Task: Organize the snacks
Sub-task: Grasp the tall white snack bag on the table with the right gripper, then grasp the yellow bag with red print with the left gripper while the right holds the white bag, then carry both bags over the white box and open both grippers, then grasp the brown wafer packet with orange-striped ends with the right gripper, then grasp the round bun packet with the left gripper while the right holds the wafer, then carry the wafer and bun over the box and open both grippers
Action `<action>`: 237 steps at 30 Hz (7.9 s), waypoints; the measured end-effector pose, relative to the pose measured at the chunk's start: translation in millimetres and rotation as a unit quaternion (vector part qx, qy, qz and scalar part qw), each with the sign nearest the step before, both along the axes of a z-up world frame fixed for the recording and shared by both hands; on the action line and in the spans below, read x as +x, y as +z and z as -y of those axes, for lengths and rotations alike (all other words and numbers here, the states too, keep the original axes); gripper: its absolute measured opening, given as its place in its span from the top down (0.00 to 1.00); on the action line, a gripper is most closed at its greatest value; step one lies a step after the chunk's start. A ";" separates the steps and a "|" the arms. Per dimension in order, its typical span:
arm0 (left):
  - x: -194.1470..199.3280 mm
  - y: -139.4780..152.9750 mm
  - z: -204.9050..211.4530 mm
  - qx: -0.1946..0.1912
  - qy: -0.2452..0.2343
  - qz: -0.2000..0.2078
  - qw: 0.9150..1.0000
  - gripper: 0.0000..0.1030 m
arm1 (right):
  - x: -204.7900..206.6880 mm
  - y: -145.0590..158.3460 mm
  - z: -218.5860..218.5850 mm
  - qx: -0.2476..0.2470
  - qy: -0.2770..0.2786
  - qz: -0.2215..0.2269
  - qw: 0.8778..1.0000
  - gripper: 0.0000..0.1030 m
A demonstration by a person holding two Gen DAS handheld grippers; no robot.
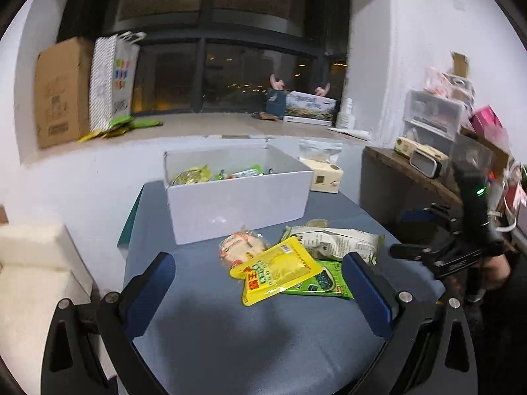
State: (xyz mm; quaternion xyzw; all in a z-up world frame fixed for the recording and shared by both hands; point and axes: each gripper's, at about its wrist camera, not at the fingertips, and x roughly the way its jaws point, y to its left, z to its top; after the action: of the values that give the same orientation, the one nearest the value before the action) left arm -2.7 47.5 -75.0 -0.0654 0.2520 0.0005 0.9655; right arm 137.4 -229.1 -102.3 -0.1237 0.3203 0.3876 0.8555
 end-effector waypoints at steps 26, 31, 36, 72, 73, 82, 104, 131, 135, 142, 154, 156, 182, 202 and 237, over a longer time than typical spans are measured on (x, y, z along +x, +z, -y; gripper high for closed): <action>79.3 -62.8 35.8 0.096 -0.154 -0.095 0.979 0.00 | 80.2 -39.4 -39.1 -0.055 0.012 -0.088 0.995 0.67; 129.9 -81.4 34.9 0.150 -0.238 -0.135 0.950 0.00 | 56.6 -7.1 -8.1 0.004 0.001 -0.067 0.998 0.67; 168.6 -104.5 22.7 0.122 -0.256 -0.189 0.940 0.00 | 33.6 7.9 17.1 0.056 -0.010 -0.067 0.996 0.67; 131.7 24.2 -81.2 -0.162 0.012 0.055 0.985 0.54 | 72.9 41.0 -41.6 0.153 -0.058 -0.070 0.984 0.67; 145.9 29.2 -83.4 -0.169 0.015 0.054 0.984 0.54 | 82.7 46.6 -51.3 0.156 -0.063 -0.070 0.983 0.67; 253.2 25.5 -103.1 -0.135 0.057 -0.011 0.989 0.53 | 191.6 58.9 -142.2 0.135 -0.118 -0.099 0.979 0.67; 207.7 40.7 -72.0 -0.034 0.038 0.002 0.999 0.00 | 183.9 77.1 -164.2 0.102 -0.060 -0.043 0.992 0.00; 51.2 1.3 34.4 0.010 -0.049 -0.007 0.999 0.00 | 6.5 9.3 14.7 0.042 -0.037 -0.017 0.998 0.00; 47.5 -0.3 35.6 0.016 -0.050 -0.007 0.999 0.00 | 22.6 -8.8 9.4 0.007 -0.061 -0.035 0.997 0.00; 44.2 -12.2 30.0 0.015 -0.047 -0.025 0.998 0.00 | 67.9 -42.8 -18.7 -0.050 -0.059 -0.067 0.995 0.00; 48.2 -30.2 23.5 0.004 -0.038 -0.049 0.998 0.00 | 109.5 -100.3 -48.3 -0.121 -0.052 -0.091 0.987 0.52; 50.0 -31.6 23.3 0.002 -0.039 -0.052 0.998 0.00 | 108.3 -100.5 -46.9 -0.116 -0.051 -0.100 0.987 0.52; 237.1 -131.5 13.4 0.055 -0.038 -0.219 0.974 0.00 | 36.1 -12.6 13.2 0.079 -0.056 -0.056 0.994 0.54; 148.1 -45.6 -7.7 -0.007 -0.028 -0.057 0.998 0.21 | 32.6 -10.0 6.8 0.088 -0.057 -0.051 0.993 0.54; 263.6 24.8 -98.9 -0.048 0.018 -0.030 0.998 0.00 | 227.1 61.2 -142.3 0.120 -0.069 -0.090 0.986 0.00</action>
State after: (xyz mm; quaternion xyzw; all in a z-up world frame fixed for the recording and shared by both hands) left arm 260.9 146.3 -50.2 -0.1157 0.2798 0.0075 0.9530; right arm 364.5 -86.8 -41.1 0.0376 0.3552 0.3727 0.8564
